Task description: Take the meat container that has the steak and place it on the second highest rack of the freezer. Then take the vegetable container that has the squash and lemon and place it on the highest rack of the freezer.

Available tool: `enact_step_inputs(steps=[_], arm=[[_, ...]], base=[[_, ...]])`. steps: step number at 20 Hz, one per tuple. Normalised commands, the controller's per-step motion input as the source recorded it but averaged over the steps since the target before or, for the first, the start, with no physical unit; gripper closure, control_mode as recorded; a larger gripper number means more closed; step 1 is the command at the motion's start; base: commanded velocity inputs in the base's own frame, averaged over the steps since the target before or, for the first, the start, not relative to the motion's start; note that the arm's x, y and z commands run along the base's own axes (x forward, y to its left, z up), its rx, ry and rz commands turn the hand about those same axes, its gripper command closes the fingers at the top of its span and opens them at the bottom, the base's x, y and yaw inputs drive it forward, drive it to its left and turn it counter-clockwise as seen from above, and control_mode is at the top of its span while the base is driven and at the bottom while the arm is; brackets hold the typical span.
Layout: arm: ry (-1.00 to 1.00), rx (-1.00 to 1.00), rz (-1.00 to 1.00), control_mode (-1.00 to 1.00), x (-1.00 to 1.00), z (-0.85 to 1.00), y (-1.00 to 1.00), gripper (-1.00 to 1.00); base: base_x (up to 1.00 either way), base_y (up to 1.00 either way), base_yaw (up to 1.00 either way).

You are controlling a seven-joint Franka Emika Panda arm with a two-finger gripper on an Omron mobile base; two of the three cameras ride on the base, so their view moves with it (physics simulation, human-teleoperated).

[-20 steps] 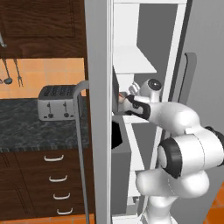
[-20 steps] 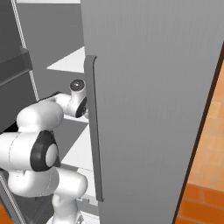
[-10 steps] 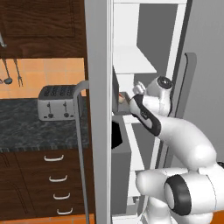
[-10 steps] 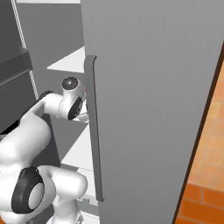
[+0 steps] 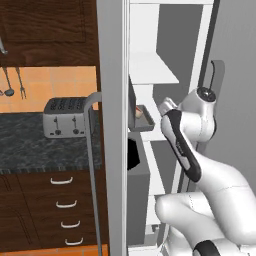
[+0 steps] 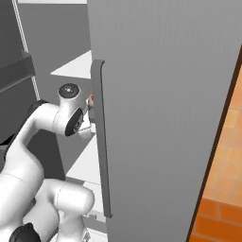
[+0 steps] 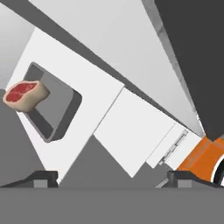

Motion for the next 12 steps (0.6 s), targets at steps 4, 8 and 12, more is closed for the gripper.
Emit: enact_step_inputs(steps=[4, 8, 12], arm=[[0.08, -0.15, 0.19, -1.00, -0.67, 0.09, -0.12, -1.00], [0.05, -0.20, 0.24, -1.00, -0.72, 0.00, -0.26, -1.00], [0.01, -0.19, 0.31, -1.00, -0.64, 0.00, -0.24, -1.00]], base=[[0.00, 0.00, 0.00], [0.00, 0.00, 0.00], [0.00, 0.00, 0.00]])
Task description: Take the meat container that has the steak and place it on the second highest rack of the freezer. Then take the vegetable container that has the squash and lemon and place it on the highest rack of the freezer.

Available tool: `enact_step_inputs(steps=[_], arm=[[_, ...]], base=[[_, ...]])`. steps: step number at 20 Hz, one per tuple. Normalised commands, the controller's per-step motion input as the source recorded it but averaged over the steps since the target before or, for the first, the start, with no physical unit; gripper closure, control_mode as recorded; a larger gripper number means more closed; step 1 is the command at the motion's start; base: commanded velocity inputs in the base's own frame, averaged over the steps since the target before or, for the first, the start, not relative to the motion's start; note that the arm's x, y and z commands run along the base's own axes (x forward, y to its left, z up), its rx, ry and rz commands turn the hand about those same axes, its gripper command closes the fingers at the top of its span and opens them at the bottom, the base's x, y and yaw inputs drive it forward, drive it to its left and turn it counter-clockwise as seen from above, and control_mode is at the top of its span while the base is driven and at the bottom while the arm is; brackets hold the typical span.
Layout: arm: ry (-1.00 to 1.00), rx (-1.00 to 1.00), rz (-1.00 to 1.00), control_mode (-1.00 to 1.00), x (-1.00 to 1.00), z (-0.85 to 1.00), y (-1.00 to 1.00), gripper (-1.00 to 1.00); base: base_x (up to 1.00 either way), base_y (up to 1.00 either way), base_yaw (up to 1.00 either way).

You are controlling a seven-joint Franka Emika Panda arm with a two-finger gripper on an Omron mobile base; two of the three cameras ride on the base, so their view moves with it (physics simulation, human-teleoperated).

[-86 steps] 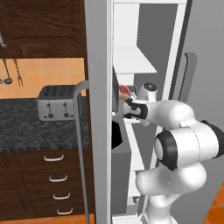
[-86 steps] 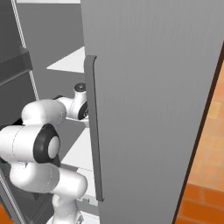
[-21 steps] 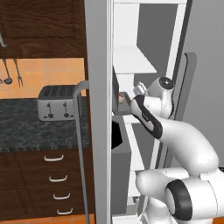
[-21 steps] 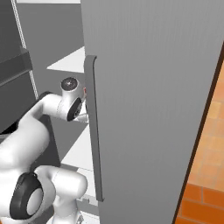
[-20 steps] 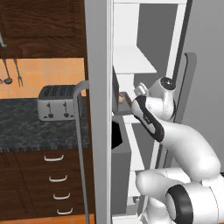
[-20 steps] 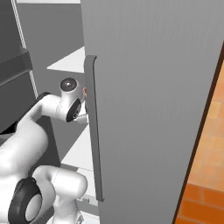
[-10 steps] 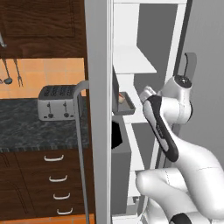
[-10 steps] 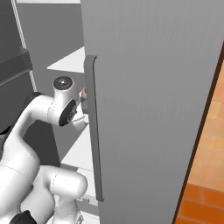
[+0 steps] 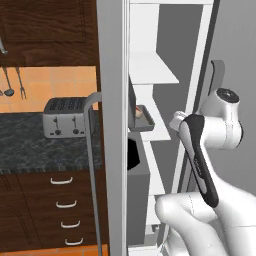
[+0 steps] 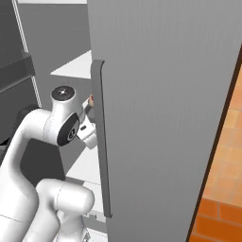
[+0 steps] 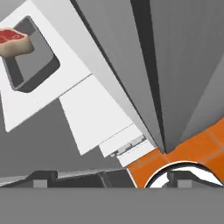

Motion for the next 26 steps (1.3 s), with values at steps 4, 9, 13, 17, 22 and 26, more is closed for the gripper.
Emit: enact_step_inputs(steps=[4, 9, 13, 17, 22, 26], arm=[[0.03, -0.24, 0.37, -1.00, -0.55, 0.00, -0.02, -1.00], [0.02, -0.18, 0.37, -1.00, -0.49, 0.03, 0.00, -1.00], [0.00, -0.11, 0.22, -1.00, -0.42, 0.11, 0.00, -1.00], [0.00, -0.15, 0.02, -1.00, -0.22, 0.17, 0.15, -1.00], [0.00, -0.03, 0.00, -1.00, -0.02, 0.19, 0.12, -1.00], [0.00, 0.00, 0.00, -1.00, -0.03, 0.07, 0.00, -1.00]], base=[[0.00, 0.00, 0.00], [0.00, 0.00, 0.00], [0.00, 0.00, 0.00], [0.00, 0.00, 0.00], [0.00, 0.00, 0.00], [0.00, 0.00, 0.00]])
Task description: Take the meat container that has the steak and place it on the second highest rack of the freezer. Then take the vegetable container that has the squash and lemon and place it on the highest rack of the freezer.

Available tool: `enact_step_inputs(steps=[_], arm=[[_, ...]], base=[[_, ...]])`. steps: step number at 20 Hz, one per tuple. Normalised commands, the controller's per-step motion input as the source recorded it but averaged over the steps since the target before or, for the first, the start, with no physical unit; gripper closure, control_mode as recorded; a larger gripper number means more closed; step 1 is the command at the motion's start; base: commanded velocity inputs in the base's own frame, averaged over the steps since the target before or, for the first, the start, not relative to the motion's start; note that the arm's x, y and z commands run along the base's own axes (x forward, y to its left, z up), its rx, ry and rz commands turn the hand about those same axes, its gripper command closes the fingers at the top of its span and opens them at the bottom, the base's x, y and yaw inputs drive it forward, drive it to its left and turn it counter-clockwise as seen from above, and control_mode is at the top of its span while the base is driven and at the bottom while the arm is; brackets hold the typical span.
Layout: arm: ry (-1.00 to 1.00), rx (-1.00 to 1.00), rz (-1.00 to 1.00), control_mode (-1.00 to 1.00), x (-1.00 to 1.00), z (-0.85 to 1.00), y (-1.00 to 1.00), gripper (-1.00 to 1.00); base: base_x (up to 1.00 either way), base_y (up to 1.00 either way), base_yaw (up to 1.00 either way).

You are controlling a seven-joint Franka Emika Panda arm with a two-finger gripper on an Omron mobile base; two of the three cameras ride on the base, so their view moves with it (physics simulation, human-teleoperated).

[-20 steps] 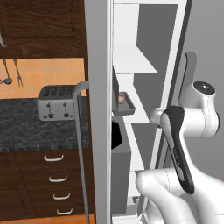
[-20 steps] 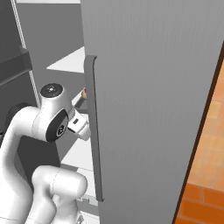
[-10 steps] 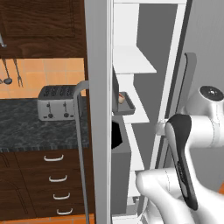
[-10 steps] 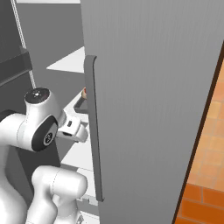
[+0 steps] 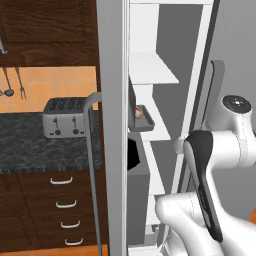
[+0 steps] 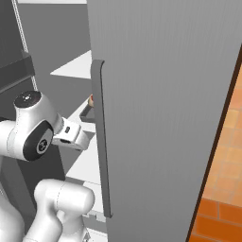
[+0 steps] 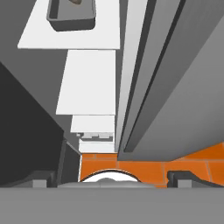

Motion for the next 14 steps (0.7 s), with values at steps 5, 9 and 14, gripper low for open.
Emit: enact_step_inputs(steps=[5, 9, 14], arm=[[0.00, 0.01, 0.00, -1.00, 0.00, 0.01, 0.00, -1.00], [0.00, 0.01, 0.00, -1.00, -0.01, 0.00, 0.00, -1.00], [0.00, 0.00, 0.00, -1.00, 0.00, 0.00, 0.00, -1.00]], base=[[0.00, 0.00, 0.00], [0.00, 0.00, 0.00], [0.00, 0.00, 0.00]])
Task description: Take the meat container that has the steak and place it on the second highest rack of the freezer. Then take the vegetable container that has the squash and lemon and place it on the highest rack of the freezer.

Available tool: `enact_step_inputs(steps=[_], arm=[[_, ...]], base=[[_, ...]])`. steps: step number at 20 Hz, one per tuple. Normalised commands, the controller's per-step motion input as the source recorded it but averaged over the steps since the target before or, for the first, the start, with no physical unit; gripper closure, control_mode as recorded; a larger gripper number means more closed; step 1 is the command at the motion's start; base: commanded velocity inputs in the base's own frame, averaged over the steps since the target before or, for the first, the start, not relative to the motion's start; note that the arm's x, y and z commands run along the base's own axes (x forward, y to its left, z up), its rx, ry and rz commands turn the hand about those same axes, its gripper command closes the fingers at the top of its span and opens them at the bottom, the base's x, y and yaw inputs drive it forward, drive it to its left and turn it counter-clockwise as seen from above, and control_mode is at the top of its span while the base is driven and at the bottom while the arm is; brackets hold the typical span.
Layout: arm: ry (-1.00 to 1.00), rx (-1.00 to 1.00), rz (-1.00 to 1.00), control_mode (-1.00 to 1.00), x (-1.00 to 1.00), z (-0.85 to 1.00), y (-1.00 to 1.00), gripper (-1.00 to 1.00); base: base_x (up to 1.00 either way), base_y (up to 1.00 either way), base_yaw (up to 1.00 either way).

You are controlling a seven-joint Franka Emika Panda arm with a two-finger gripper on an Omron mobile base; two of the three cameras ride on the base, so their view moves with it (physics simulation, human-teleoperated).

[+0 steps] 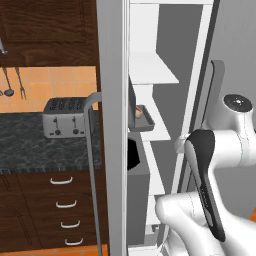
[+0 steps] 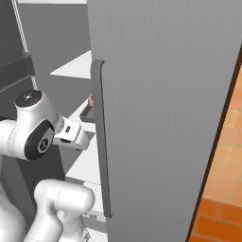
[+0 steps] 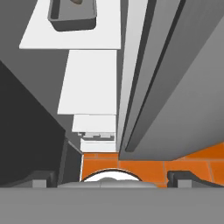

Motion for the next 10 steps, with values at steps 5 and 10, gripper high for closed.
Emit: enact_step_inputs(steps=[5, 10], arm=[[0.00, 0.00, 0.00, 1.00, 0.00, 0.00, 0.00, -1.00], [0.00, 0.00, 0.00, 1.00, 0.00, 0.00, 0.00, -1.00]], base=[[-0.43, -0.46, 0.05], [-0.32, -0.94, 0.22]])
